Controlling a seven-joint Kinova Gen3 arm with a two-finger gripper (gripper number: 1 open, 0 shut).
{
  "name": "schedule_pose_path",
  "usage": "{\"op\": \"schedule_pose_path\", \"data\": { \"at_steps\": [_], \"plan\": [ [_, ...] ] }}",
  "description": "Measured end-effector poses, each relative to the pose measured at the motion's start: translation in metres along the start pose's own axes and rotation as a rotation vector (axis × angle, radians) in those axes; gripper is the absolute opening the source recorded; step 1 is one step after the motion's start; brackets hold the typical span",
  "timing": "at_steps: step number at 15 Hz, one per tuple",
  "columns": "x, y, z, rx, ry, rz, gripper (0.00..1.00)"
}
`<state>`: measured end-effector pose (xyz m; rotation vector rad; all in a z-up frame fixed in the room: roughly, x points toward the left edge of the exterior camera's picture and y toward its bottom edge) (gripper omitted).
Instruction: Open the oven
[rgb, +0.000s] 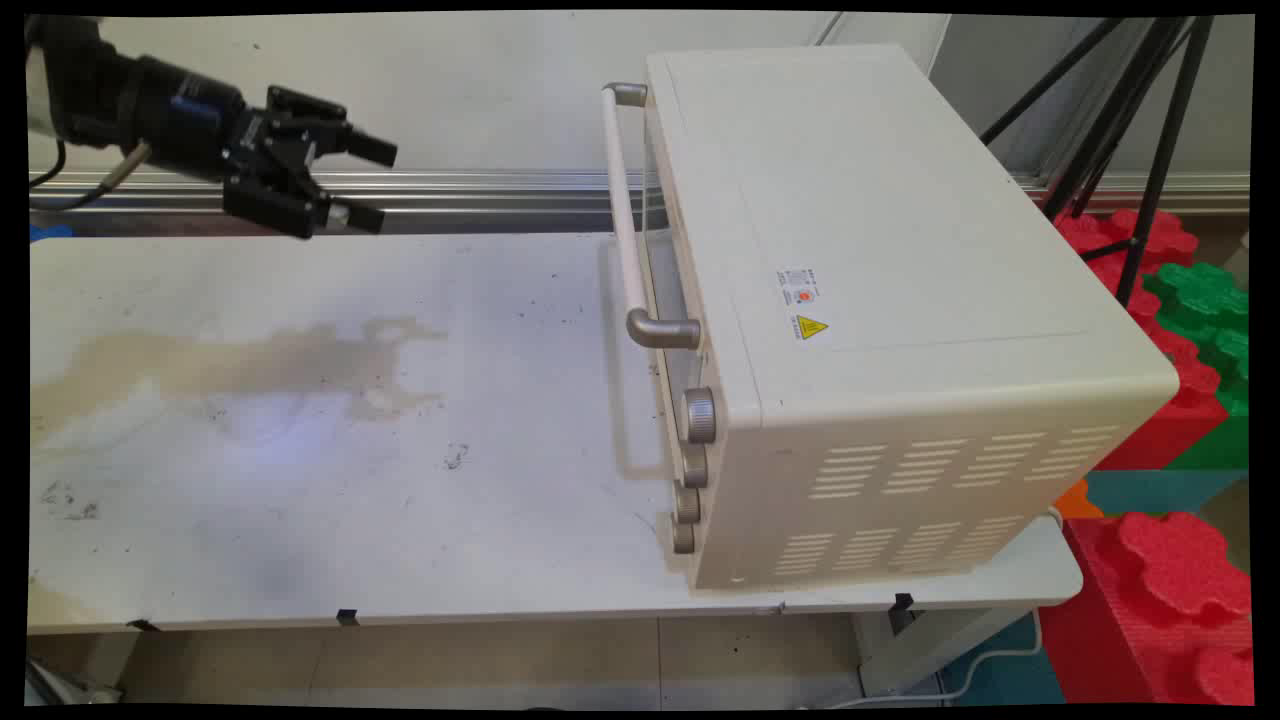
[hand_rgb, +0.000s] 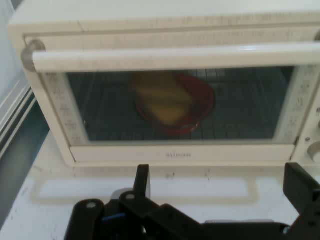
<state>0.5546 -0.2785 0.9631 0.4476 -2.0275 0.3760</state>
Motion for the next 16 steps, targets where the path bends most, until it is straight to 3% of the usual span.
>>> {"op": "schedule_pose_path", "data": {
  "at_steps": [7, 16],
  "plan": [
    [0.043, -0.008, 0.028, -0.004, 0.085, 0.000, 1.00],
    [0.080, -0.015, 0.088, -0.014, 0.114, 0.002, 1.00]
  ]
}}
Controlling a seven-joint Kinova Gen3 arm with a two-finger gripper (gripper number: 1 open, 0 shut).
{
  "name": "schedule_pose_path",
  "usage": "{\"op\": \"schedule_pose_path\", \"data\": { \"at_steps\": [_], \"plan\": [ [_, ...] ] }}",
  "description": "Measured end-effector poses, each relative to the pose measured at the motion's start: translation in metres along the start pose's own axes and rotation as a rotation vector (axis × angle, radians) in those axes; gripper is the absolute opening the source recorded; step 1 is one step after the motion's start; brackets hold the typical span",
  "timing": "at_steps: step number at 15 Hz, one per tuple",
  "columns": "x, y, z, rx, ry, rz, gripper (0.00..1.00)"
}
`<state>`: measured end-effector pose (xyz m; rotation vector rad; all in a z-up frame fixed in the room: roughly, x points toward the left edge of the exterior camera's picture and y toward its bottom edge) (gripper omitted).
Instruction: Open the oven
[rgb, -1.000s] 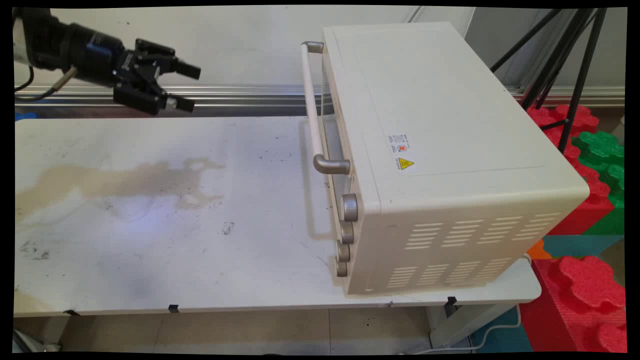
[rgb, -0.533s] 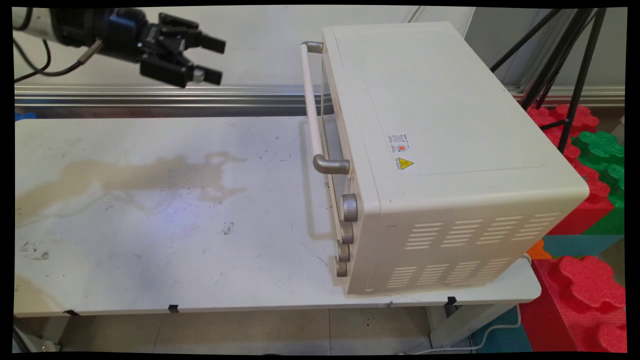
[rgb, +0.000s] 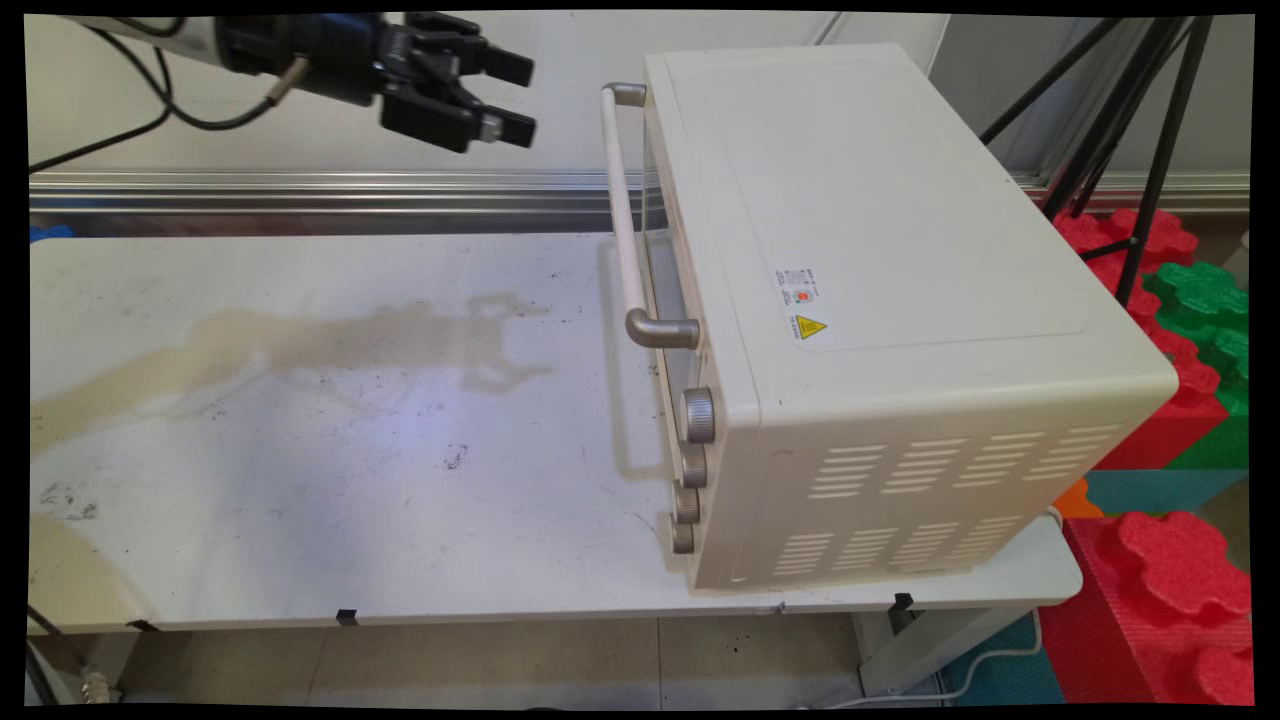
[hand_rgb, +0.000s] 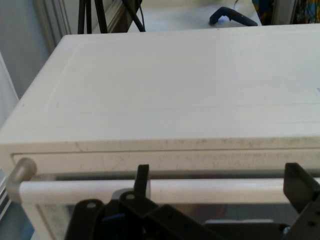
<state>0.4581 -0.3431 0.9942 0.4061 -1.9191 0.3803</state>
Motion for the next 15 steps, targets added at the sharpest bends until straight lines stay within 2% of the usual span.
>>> {"op": "schedule_pose_path", "data": {
  "at_steps": [11, 12, 15],
  "plan": [
    [0.003, 0.001, 0.048, -0.023, -0.021, -0.007, 1.00],
    [0.004, 0.001, 0.050, -0.025, -0.021, -0.007, 0.00],
    [0.004, 0.003, 0.059, -0.033, -0.026, -0.003, 0.00]
  ]
}}
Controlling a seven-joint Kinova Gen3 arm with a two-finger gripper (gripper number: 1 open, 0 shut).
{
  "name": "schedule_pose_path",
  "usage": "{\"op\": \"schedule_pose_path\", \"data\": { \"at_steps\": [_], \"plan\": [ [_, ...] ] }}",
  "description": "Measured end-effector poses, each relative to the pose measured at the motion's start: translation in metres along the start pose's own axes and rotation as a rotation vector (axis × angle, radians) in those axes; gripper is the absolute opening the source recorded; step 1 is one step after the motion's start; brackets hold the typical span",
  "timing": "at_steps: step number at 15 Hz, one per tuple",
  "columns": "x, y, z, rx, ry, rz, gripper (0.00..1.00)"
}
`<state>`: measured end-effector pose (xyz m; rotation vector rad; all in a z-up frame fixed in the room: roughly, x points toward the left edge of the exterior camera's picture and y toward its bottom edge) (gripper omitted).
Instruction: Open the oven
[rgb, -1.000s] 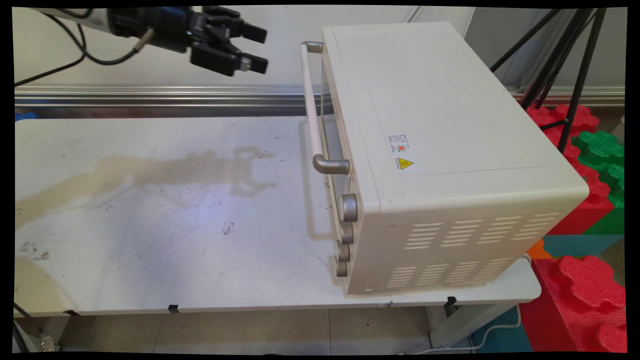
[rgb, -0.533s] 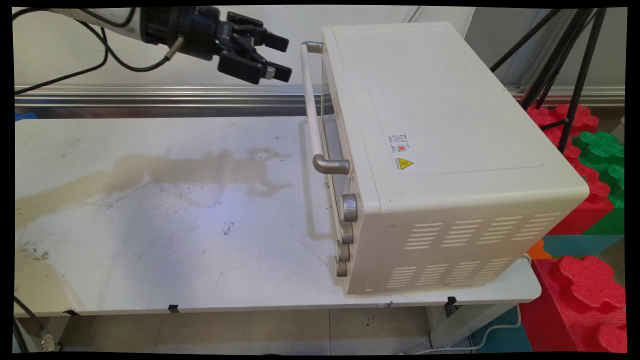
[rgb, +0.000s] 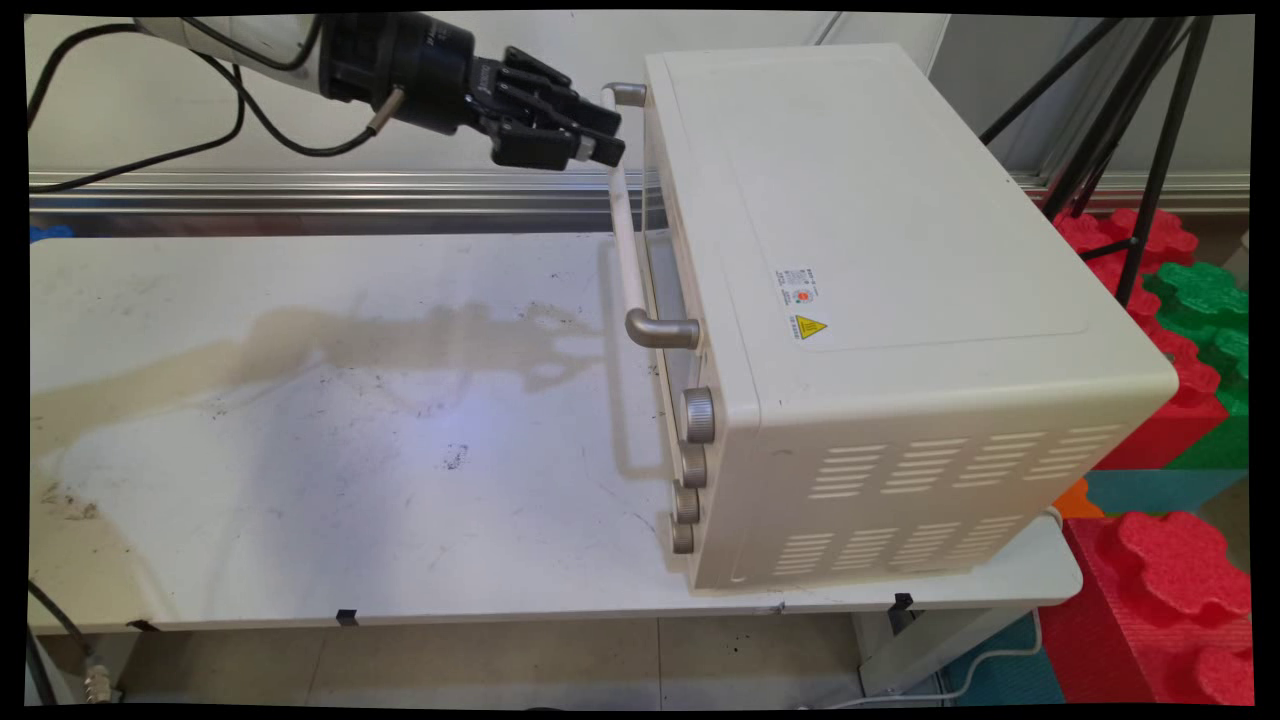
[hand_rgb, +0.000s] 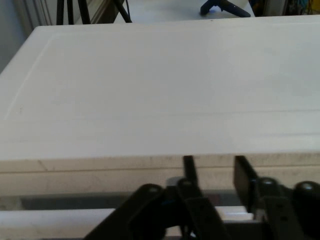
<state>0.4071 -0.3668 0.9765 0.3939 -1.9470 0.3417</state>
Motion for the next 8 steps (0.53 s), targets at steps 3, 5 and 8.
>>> {"op": "schedule_pose_path", "data": {
  "at_steps": [3, 5, 8],
  "plan": [
    [-0.001, 0.003, 0.008, -0.011, -0.007, 0.003, 0.00],
    [-0.003, 0.005, 0.013, -0.017, -0.013, 0.003, 0.00],
    [-0.006, 0.007, 0.021, -0.026, -0.024, 0.004, 0.00]
  ]
}}
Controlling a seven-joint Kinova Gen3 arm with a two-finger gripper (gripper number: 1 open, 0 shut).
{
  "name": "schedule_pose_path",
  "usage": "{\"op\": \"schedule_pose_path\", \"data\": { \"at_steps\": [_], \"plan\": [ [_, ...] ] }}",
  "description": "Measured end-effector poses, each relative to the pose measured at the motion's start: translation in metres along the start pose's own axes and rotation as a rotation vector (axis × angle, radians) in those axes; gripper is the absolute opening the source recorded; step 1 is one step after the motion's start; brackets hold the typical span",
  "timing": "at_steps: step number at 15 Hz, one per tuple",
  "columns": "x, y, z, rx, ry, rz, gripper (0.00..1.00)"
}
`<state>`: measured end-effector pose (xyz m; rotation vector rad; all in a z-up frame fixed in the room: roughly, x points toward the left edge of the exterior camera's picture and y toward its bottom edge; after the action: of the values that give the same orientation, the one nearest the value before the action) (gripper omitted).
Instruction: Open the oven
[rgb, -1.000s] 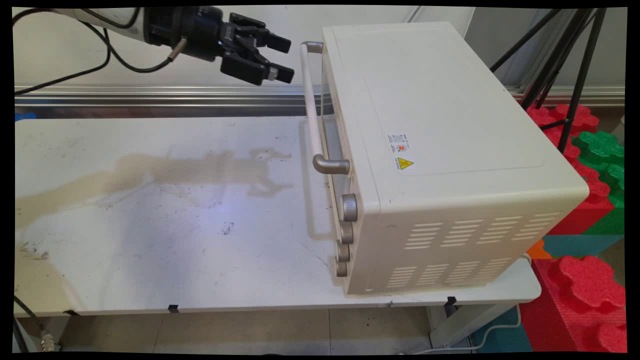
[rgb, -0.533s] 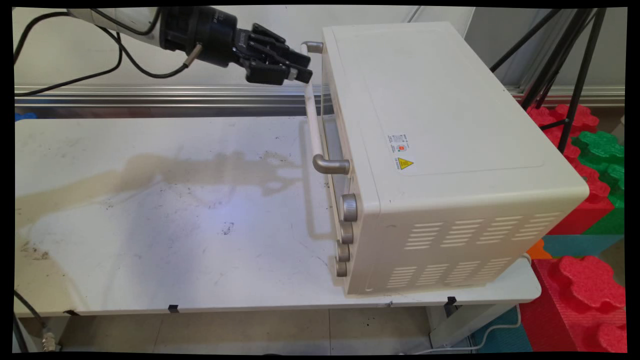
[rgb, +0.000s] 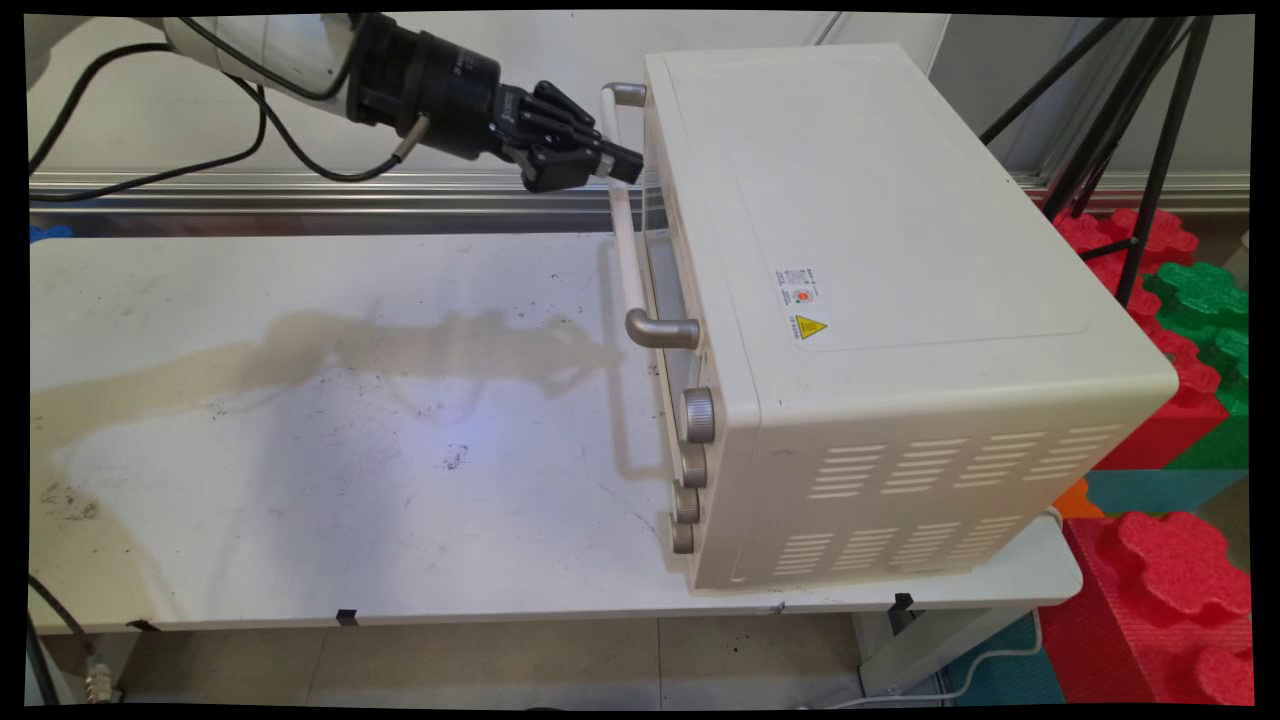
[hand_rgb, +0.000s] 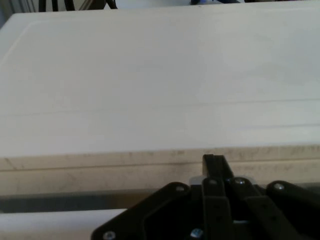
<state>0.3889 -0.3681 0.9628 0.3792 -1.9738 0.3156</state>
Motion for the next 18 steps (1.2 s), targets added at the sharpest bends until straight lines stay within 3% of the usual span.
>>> {"op": "schedule_pose_path", "data": {
  "at_steps": [18],
  "plan": [
    [-0.017, 0.005, 0.022, -0.007, -0.058, 0.014, 0.00]
  ]
}}
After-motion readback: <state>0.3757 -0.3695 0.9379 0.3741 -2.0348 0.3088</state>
